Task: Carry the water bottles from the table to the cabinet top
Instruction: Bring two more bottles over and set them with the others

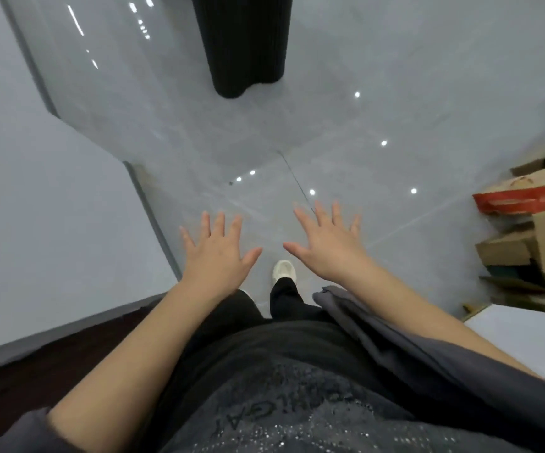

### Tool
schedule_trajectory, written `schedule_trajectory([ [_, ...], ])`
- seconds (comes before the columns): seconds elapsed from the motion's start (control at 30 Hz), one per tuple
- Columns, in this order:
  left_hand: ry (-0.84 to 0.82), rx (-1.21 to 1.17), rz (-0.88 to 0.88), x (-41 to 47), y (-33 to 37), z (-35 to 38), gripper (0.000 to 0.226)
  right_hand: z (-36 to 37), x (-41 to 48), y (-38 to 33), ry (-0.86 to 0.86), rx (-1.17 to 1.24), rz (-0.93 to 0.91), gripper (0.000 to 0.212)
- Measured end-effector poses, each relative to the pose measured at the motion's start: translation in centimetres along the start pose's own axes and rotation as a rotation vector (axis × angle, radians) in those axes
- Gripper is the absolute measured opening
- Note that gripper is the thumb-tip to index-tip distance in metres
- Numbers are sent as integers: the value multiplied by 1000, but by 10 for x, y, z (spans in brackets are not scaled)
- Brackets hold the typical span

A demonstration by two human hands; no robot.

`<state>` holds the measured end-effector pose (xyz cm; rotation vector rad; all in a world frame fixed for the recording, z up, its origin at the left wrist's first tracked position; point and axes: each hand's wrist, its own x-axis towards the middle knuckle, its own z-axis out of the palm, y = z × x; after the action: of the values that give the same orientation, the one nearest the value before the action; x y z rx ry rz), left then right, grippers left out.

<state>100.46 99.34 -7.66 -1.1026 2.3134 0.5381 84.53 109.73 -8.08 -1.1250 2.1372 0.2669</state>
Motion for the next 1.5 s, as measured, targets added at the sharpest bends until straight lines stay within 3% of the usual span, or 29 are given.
schedule_trajectory([
  [0.4,-1,-229,-205,66,-28,-41,74,-64,92,-35,-96,-178,-135,73],
  [0.87,-103,-107,-67,210,-142,-157,74,-159,223,-146,-91,-124,-28,75],
  [1.1,-31,-164,-82,256,-183,-203,76,-208,283,-198,34,-96,-103,75],
  [1.5,-93,-257,-187,378,-257,-303,77,-320,436,-282,-16,-161,-236,77],
])
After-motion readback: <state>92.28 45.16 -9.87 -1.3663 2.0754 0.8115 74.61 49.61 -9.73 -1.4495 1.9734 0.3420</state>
